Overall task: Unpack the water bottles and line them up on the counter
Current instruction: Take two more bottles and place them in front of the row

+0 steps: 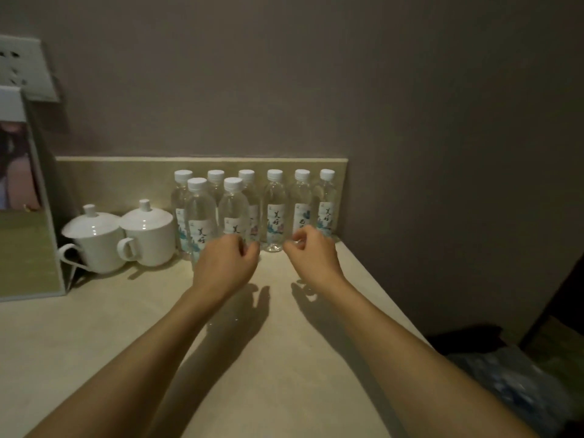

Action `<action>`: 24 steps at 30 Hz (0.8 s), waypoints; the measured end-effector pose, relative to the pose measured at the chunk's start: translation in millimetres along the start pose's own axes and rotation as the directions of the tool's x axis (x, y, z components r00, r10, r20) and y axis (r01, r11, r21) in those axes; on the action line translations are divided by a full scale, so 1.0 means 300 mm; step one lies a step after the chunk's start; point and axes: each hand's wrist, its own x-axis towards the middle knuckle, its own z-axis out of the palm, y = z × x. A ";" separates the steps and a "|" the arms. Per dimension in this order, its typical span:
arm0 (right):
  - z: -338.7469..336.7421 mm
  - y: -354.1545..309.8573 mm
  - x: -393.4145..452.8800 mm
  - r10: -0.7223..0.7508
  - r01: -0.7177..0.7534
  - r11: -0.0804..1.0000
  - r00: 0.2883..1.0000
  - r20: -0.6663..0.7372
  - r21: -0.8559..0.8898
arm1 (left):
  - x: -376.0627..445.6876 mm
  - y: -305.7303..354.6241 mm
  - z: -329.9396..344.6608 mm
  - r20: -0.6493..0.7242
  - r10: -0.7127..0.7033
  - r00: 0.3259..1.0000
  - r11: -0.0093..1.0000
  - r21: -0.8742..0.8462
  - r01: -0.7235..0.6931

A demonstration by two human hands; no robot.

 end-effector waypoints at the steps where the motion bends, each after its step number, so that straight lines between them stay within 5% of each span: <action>1: -0.043 0.017 -0.004 -0.018 0.020 0.999 0.999 -0.047 0.041 | -0.011 0.045 0.014 0.000 0.021 1.000 1.000 -0.010 -0.021; 7: -0.383 0.181 -0.048 -0.027 0.088 0.982 0.942 -0.334 0.167 | -0.122 0.352 0.146 0.026 0.097 0.995 0.993 -0.073 -0.095; 16: -0.881 0.631 -0.181 0.033 0.033 0.988 0.904 -0.427 0.148 | -0.309 0.930 0.536 0.128 0.235 0.963 0.965 -0.149 -0.216; 24: -1.193 1.025 -0.227 0.203 -0.123 0.975 0.834 -0.514 0.186 | -0.423 1.328 0.910 0.340 0.402 0.850 0.912 -0.231 -0.339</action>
